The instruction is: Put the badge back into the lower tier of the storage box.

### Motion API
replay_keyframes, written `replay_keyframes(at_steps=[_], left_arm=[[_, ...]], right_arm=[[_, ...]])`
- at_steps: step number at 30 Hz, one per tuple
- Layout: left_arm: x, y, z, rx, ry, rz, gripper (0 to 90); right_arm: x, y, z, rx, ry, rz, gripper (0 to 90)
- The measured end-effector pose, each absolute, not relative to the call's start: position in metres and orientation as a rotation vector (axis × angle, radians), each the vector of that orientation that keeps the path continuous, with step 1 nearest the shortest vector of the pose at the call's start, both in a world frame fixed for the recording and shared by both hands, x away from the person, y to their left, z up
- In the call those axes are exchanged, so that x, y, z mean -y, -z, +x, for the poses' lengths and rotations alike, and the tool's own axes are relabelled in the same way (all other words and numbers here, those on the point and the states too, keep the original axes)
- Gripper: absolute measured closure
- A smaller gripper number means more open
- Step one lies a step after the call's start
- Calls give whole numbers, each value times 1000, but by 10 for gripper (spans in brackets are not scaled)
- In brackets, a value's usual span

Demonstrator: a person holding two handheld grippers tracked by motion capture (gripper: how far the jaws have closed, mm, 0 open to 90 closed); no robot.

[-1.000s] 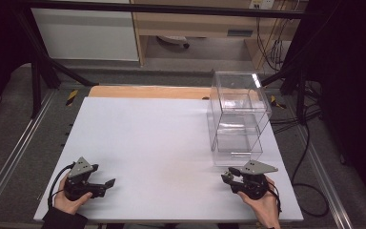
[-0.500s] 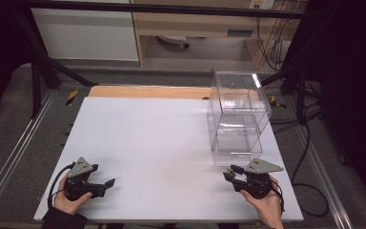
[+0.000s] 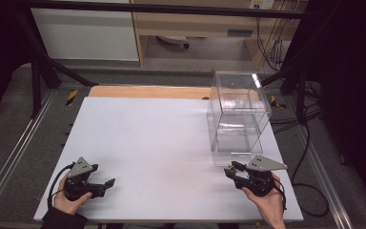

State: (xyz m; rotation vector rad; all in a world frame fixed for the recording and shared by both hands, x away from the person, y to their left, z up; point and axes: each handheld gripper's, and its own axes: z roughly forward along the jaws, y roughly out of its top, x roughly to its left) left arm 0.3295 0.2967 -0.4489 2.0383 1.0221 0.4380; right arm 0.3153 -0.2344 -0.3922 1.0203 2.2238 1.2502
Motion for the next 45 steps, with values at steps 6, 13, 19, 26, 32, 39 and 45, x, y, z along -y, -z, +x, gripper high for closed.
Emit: replay_keyframes(at_steps=[6, 13, 19, 26, 32, 39, 45], left_arm=[[-297, 449, 330, -1023, -438, 2037, 99], [-297, 449, 330, -1024, -439, 2036, 99], [-297, 449, 330, -1022, -439, 2038, 99], [-297, 449, 331, -1021, -440, 2041, 99], [-297, 449, 331, -1022, -441, 2039, 99], [-297, 449, 330, -1022, -442, 2039, 98], [-297, 449, 331, -1024, -442, 2040, 99]], right_arm=[[234, 387, 316, -2210, -1263, 1010, 578], [235, 380, 315, -2193, -1269, 1006, 578], [236, 373, 314, -2176, -1281, 1004, 578], [238, 365, 314, -2152, -1291, 1012, 578], [236, 361, 316, -2142, -1287, 1009, 578], [237, 352, 321, -2118, -1294, 1016, 578], [240, 346, 326, -2101, -1301, 1019, 578]])
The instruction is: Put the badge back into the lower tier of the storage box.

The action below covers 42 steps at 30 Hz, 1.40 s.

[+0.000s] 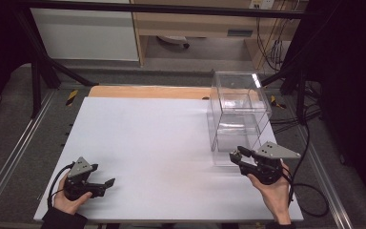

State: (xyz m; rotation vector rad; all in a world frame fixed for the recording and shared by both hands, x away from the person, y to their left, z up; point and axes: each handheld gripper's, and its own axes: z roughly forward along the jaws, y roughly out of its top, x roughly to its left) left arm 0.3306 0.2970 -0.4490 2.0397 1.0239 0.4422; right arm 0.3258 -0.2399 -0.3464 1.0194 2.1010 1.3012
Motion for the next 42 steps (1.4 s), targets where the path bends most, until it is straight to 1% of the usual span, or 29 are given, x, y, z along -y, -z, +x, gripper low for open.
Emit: replay_keyframes(at_steps=[17, 42], left_arm=[[-297, 449, 331, -1023, -442, 2040, 99], [-297, 450, 331, -1024, -441, 2041, 99]], right_arm=[[245, 333, 344, -2068, -1286, 1048, 578], [247, 336, 377, -2062, -1229, 1113, 578]])
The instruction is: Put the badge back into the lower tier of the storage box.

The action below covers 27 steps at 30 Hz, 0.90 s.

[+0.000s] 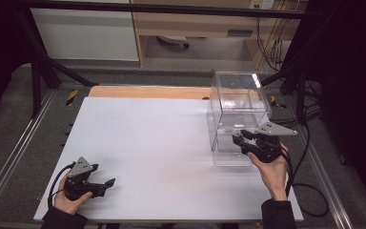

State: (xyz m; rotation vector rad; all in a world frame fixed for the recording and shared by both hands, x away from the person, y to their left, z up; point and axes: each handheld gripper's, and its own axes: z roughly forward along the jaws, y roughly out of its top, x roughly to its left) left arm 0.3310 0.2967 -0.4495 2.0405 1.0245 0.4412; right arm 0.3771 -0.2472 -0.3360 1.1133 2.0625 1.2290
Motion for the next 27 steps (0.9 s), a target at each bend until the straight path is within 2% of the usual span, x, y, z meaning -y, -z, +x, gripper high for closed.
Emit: replay_keyframes(at_steps=[27], left_arm=[[-297, 449, 331, -1023, -443, 2040, 99]], right_arm=[[248, 357, 398, -2106, -1158, 1194, 578]])
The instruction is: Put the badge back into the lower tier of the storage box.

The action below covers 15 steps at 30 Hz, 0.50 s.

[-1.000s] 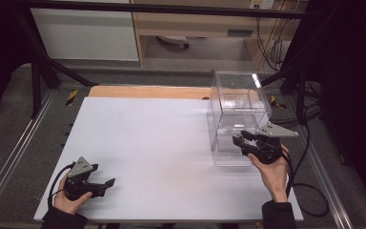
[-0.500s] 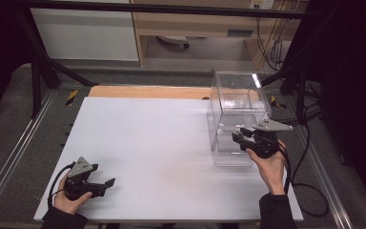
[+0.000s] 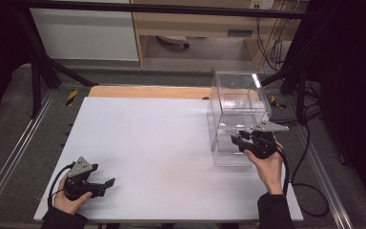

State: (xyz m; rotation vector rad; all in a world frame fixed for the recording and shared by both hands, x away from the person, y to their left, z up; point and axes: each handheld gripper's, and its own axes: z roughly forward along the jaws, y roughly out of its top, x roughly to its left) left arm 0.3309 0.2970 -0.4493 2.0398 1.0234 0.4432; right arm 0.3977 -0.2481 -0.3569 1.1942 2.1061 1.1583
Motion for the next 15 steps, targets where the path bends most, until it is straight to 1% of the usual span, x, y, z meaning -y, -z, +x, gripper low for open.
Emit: replay_keyframes(at_steps=[15], left_arm=[[-297, 449, 331, -1024, -443, 2040, 99]], right_arm=[[251, 373, 399, -2135, -1130, 1224, 578]])
